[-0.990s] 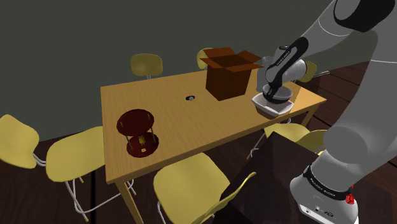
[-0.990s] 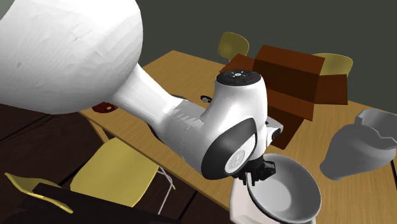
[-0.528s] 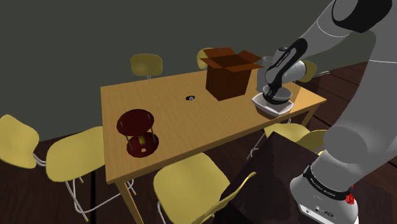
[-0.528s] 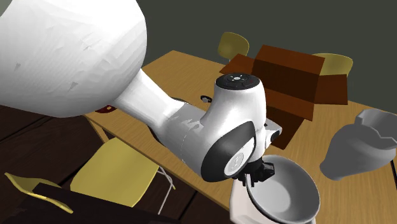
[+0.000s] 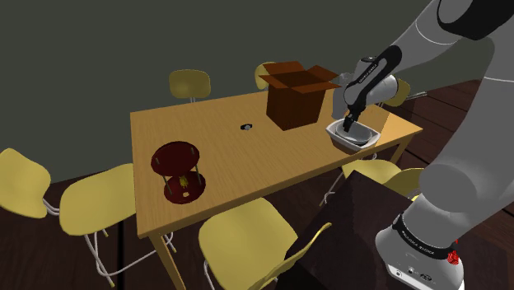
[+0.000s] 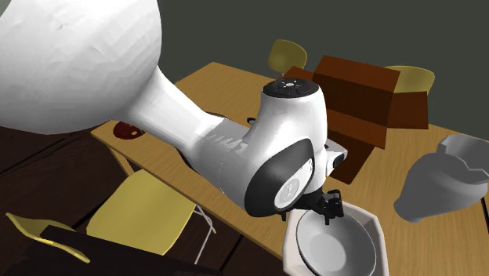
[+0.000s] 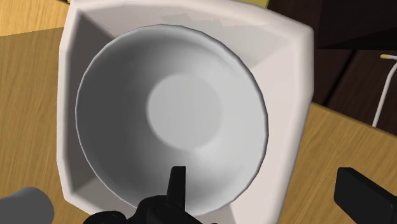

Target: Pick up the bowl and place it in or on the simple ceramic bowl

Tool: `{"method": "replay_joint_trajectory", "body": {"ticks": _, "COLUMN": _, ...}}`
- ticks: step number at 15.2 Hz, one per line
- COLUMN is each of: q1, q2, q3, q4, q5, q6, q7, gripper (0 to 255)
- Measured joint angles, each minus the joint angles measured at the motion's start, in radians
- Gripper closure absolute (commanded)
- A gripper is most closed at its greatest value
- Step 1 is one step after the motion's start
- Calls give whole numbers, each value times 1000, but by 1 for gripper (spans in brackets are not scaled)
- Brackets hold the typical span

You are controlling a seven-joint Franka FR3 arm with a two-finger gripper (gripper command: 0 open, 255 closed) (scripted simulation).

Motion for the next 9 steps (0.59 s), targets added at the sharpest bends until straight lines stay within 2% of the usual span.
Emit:
{"method": "replay_joint_trajectory", "body": {"ticks": 3, "q1": 14, "q2": -75, "q3": -6, "q4": -8, "q5": -17, "q6": -66, "q7": 8, "gripper": 0}}
{"method": "replay_joint_trajectory", "body": {"ticks": 9, "q1": 17, "q2": -90, "q3": -6, "q4": -12, "q5": -22, "q6": -79, "q7": 11, "gripper": 0}}
